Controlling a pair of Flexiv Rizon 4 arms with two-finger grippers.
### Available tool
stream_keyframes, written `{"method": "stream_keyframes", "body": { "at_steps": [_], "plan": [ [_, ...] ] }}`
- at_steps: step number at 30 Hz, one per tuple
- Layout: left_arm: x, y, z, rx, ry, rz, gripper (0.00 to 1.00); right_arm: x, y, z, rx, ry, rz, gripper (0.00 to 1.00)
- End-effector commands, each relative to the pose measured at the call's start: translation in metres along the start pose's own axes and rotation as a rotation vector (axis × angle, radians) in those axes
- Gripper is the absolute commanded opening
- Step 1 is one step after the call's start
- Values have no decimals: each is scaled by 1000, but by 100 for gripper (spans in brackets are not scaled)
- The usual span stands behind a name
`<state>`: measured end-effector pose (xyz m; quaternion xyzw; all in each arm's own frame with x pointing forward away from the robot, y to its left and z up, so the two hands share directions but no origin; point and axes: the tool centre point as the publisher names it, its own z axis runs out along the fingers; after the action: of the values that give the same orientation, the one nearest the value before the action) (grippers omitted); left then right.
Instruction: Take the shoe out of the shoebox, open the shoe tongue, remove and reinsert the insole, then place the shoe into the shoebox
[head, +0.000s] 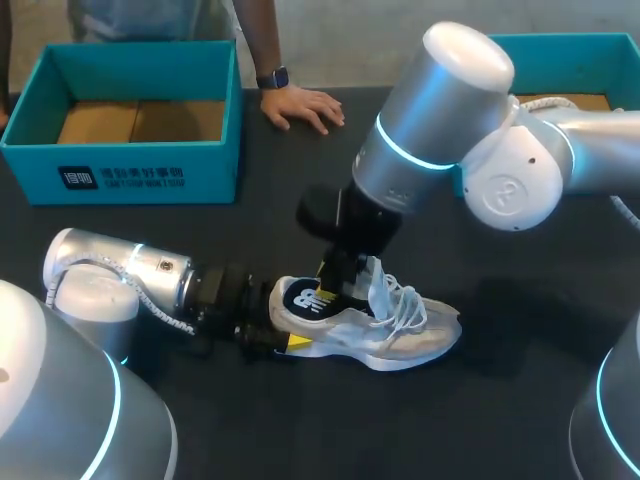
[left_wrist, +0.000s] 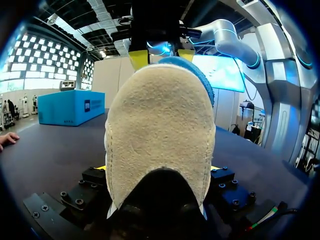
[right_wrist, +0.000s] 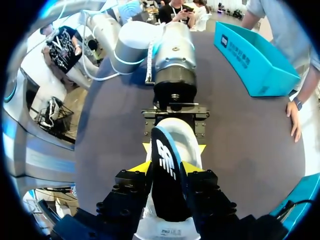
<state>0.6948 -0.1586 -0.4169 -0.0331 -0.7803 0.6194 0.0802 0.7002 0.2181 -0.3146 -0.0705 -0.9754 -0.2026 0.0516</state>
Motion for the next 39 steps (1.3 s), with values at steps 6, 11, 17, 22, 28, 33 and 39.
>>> {"method": "stream_keyframes", "body": {
  "at_steps": [6, 11, 17, 22, 28, 33, 39],
  "plan": [
    [0, 2, 1, -1, -2, -1, 0, -13, -2, -3, -35, 42, -46, 34],
    [0, 2, 1, -1, -2, -1, 0, -23, 4, 2, -59, 101, -103, 36],
    [0, 2, 1, -1, -2, -1, 0, -21, 9, 8, -63, 128, -139, 36],
    [0, 2, 1, -1, -2, -1, 0, -16, 6, 12, -58, 156, -145, 38],
    [0, 2, 1, -1, -2, -1, 0, -12, 3, 16, -56, 175, -145, 38],
    [0, 2, 1, -1, -2, -1, 0, -12, 3, 24, -68, 206, -158, 36],
    [0, 2, 1, -1, -2, -1, 0, -11, 4, 27, -74, 225, -168, 0]
  ]
}}
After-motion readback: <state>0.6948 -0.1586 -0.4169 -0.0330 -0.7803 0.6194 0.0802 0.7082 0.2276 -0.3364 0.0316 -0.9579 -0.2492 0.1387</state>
